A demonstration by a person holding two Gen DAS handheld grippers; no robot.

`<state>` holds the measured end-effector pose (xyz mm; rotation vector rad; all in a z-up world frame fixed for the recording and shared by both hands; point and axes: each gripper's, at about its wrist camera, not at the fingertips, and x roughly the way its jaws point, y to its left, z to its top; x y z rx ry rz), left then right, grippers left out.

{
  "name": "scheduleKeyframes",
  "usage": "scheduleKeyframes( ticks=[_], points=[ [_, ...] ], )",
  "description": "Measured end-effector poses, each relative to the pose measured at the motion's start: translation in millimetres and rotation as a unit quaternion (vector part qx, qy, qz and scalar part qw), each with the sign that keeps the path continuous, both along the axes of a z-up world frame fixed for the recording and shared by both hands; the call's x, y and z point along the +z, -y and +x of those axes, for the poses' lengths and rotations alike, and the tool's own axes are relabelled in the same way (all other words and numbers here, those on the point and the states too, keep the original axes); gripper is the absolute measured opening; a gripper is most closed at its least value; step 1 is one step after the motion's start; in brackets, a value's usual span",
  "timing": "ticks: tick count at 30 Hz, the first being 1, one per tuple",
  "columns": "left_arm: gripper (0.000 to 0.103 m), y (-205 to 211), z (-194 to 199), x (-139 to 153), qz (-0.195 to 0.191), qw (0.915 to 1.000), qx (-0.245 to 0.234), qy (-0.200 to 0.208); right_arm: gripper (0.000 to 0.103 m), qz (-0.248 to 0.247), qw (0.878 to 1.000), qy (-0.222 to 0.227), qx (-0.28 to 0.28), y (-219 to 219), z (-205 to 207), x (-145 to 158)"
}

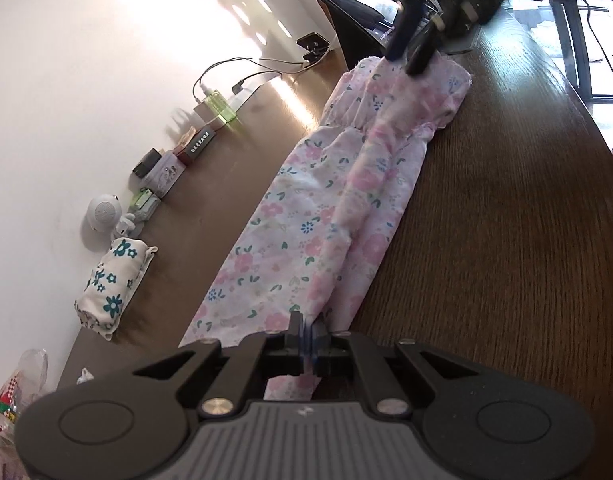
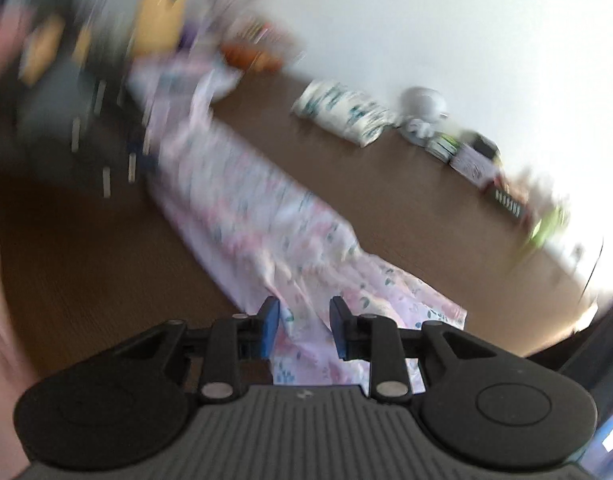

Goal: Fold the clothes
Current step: 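Open both grippers and release the folded dress strip onto the table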

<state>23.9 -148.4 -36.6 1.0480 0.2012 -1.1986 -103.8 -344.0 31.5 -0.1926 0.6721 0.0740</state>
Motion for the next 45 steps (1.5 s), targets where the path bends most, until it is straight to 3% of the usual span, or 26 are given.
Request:
scheduleKeyframes(
  ticks=[3, 5, 7, 8, 12, 16, 21, 23, 28, 30, 33, 35, 40, 45],
  points=[
    [0.011, -1, -1, 1, -0.001, 1.0000, -0.001, -0.004, 0.027, 0.057, 0.997, 0.030, -0.041, 16, 2, 4],
    [0.022, -6, 0, 6, -0.004, 0.9999, 0.003, -0.013, 0.027, 0.048, 0.996, 0.024, -0.065, 16, 8, -7],
    [0.042, -15, 4, 16, -0.019, 0.9991, 0.009, -0.036, 0.026, 0.026, 0.996, 0.005, -0.083, 14, 15, -24],
    [0.043, -22, 8, 23, -0.030, 0.9979, 0.013, -0.056, 0.026, 0.013, 0.996, -0.004, -0.087, 12, 16, -34],
    [0.044, -41, 32, 56, -0.096, 0.9832, 0.054, -0.146, 0.026, -0.011, 0.995, -0.005, -0.098, 3, 7, -56],
    [0.040, -26, 53, 64, -0.136, 0.9700, 0.103, -0.173, 0.026, -0.006, 0.994, 0.011, -0.110, 2, 2, -61],
    [0.025, 5, 65, 36, -0.101, 0.9619, 0.109, -0.230, 0.026, -0.015, 0.993, 0.013, -0.115, 4, 1, -61],
    [0.026, 7, 65, 22, -0.082, 0.9615, 0.115, -0.236, 0.026, -0.026, 0.992, 0.010, -0.122, 5, 1, -60],
    [0.030, -11, 74, 14, -0.116, 0.9437, 0.142, -0.275, 0.026, -0.003, 0.991, -0.006, -0.132, 13, 3, -55],
    [0.030, -14, 73, 13, -0.122, 0.9426, 0.144, -0.275, 0.026, 0.030, 0.990, -0.003, -0.137, 20, 5, -46],
    [0.029, -12, 73, 13, -0.126, 0.9430, 0.142, -0.273, 0.026, 0.103, 0.985, 0.049, -0.127, 25, 8, -26],
    [0.029, -12, 70, 13, -0.126, 0.9446, 0.141, -0.268, 0.026, 0.117, 0.985, 0.069, -0.105, 16, 23, -18],
    [0.029, -14, 67, 10, -0.136, 0.9443, 0.141, -0.264, 0.031, 0.084, 0.990, 0.071, -0.087, -12, 78, -26],
    [0.029, -17, 67, 8, -0.145, 0.9427, 0.140, -0.266, 0.031, 0.039, 0.994, 0.039, -0.098, -32, 111, -49]
  ],
)
